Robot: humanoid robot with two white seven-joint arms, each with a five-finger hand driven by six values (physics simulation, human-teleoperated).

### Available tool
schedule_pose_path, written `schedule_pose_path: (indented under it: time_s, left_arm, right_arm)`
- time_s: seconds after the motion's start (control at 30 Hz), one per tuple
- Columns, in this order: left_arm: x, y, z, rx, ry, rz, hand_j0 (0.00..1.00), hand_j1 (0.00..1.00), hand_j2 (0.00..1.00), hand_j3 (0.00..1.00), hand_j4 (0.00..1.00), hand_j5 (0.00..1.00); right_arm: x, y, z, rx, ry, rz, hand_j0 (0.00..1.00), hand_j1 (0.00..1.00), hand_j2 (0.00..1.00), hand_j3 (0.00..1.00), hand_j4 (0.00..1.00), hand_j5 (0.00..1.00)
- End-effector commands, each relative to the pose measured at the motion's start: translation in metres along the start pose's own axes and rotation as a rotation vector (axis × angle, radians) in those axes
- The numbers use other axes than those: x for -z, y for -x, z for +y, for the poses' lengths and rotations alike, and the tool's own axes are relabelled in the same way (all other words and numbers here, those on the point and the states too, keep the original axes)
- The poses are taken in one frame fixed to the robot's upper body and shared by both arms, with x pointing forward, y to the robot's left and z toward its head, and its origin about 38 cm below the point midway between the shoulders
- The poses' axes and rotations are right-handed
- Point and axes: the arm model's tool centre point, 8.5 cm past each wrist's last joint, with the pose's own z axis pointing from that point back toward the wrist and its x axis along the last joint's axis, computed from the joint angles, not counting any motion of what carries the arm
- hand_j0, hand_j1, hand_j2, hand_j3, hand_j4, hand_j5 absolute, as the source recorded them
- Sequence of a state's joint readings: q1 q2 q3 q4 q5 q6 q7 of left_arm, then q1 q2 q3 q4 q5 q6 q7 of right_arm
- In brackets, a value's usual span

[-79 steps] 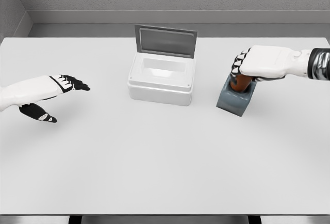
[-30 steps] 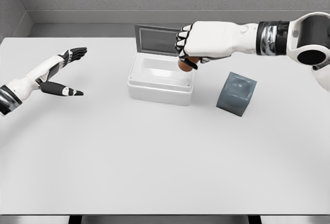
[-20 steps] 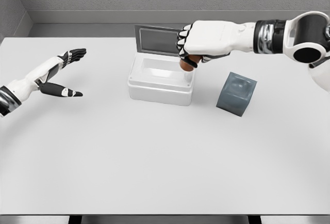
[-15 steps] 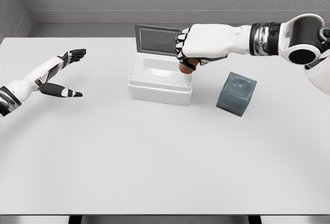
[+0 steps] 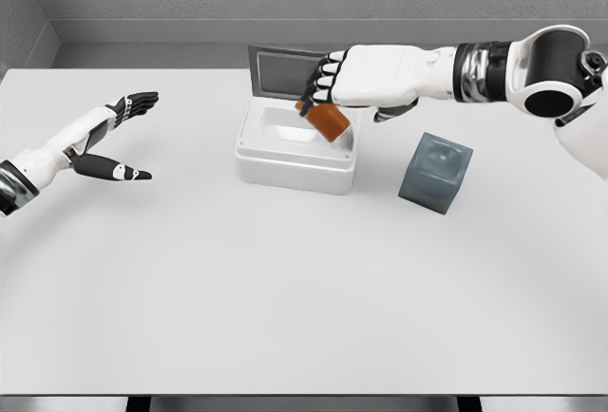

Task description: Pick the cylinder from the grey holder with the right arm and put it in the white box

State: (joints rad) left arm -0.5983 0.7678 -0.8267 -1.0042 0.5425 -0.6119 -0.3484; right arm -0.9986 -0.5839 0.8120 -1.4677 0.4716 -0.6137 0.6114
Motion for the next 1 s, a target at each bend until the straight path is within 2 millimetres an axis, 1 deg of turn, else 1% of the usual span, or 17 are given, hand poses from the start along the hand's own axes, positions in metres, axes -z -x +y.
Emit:
schedule_pose_path:
  time_s: [0.0, 0.1, 0.17, 0.23, 0.27, 0.3, 0.33, 0.37, 0.4, 0.43, 0.5, 0.53, 0.63, 0.73, 0.83, 0.9, 0.97]
  left_arm:
    - [0.000, 0.000, 0.001, -0.005, -0.005, -0.001, 1.00, 1.00, 1.00, 1.00, 1.00, 1.00]
    - [0.000, 0.000, 0.001, -0.005, -0.005, -0.001, 1.00, 1.00, 1.00, 1.00, 1.00, 1.00]
    - [0.000, -0.001, 0.001, -0.005, -0.007, -0.002, 1.00, 1.00, 1.00, 1.00, 1.00, 1.00]
    - [-0.001, 0.000, 0.002, -0.004, -0.007, -0.001, 1.00, 1.00, 1.00, 1.00, 1.00, 1.00]
    - [-0.001, 0.000, 0.004, -0.001, -0.010, 0.002, 1.00, 1.00, 1.00, 1.00, 1.00, 1.00]
    - [-0.003, 0.005, 0.008, 0.001, -0.023, 0.021, 1.00, 1.00, 1.00, 1.00, 1.00, 1.00]
    - [0.003, 0.003, 0.015, 0.008, -0.038, 0.018, 1.00, 1.00, 1.00, 1.00, 1.00, 1.00]
    - [0.016, 0.000, 0.021, 0.006, -0.060, 0.007, 1.00, 1.00, 1.00, 1.00, 1.00, 1.00]
    - [0.039, -0.003, 0.021, -0.011, -0.064, -0.011, 1.00, 1.00, 1.00, 1.00, 1.00, 1.00]
    - [0.063, -0.009, 0.012, -0.025, -0.013, -0.035, 1.00, 1.00, 1.00, 1.00, 1.00, 1.00]
    - [0.096, -0.011, 0.005, -0.044, -0.010, -0.027, 1.00, 1.00, 1.00, 1.00, 1.00, 1.00]
    - [0.106, -0.015, 0.004, -0.040, -0.006, -0.032, 1.00, 1.00, 1.00, 1.00, 1.00, 1.00]
    - [0.124, -0.029, -0.003, -0.041, 0.023, -0.069, 1.00, 1.00, 1.00, 1.00, 1.00, 1.00]
    - [0.135, -0.035, -0.017, -0.054, 0.074, -0.093, 1.00, 1.00, 1.00, 1.00, 1.00, 1.00]
    - [0.147, -0.046, -0.019, -0.061, 0.075, -0.126, 1.00, 1.00, 1.00, 1.00, 1.00, 1.00]
    - [0.153, -0.055, -0.016, -0.069, 0.070, -0.154, 1.00, 1.00, 1.00, 1.00, 1.00, 1.00]
    - [0.156, -0.064, -0.004, -0.085, 0.023, -0.189, 1.00, 1.00, 1.00, 1.00, 1.00, 1.00]
  right_arm:
    - [-0.002, -0.004, -0.007, -0.013, 0.020, -0.008, 1.00, 1.00, 1.00, 1.00, 1.00, 1.00]
    - [-0.011, -0.005, -0.025, -0.042, 0.071, 0.002, 1.00, 1.00, 1.00, 1.00, 1.00, 1.00]
    - [-0.016, -0.007, -0.029, -0.057, 0.078, 0.002, 1.00, 1.00, 1.00, 1.00, 1.00, 1.00]
    - [-0.037, -0.005, -0.034, -0.063, 0.100, 0.026, 1.00, 1.00, 1.00, 1.00, 1.00, 1.00]
    - [-0.048, -0.002, -0.029, -0.043, 0.095, 0.033, 1.00, 1.00, 1.00, 1.00, 1.00, 1.00]
    - [-0.052, -0.002, -0.018, -0.023, 0.078, 0.038, 1.00, 1.00, 1.00, 1.00, 1.00, 1.00]
    - [-0.061, 0.001, -0.012, -0.017, 0.059, 0.057, 1.00, 1.00, 1.00, 1.00, 1.00, 1.00]
    - [-0.067, 0.003, -0.005, -0.007, 0.047, 0.071, 1.00, 1.00, 1.00, 1.00, 1.00, 1.00]
    - [-0.083, 0.009, -0.005, -0.001, 0.060, 0.112, 1.00, 1.00, 1.00, 1.00, 1.00, 1.00]
    - [-0.099, 0.015, -0.003, 0.018, 0.086, 0.152, 1.00, 1.00, 1.00, 1.00, 1.00, 1.00]
    - [-0.135, 0.023, 0.008, 0.056, 0.092, 0.223, 1.00, 1.00, 1.00, 1.00, 1.00, 1.00]
    - [-0.151, 0.027, 0.015, 0.067, 0.078, 0.261, 1.00, 1.00, 1.00, 1.00, 1.00, 1.00]
    - [-0.176, 0.029, 0.033, 0.106, 0.069, 0.322, 1.00, 1.00, 1.00, 1.00, 1.00, 1.00]
    - [-0.173, 0.024, 0.051, 0.140, 0.042, 0.312, 1.00, 1.00, 1.00, 1.00, 1.00, 1.00]
    - [-0.165, 0.021, 0.057, 0.158, 0.047, 0.297, 1.00, 1.00, 1.00, 1.00, 1.00, 1.00]
    - [-0.163, 0.020, 0.058, 0.161, 0.049, 0.292, 1.00, 1.00, 1.00, 1.00, 1.00, 1.00]
    - [-0.163, 0.020, 0.058, 0.164, 0.050, 0.291, 1.00, 1.00, 1.00, 1.00, 1.00, 1.00]
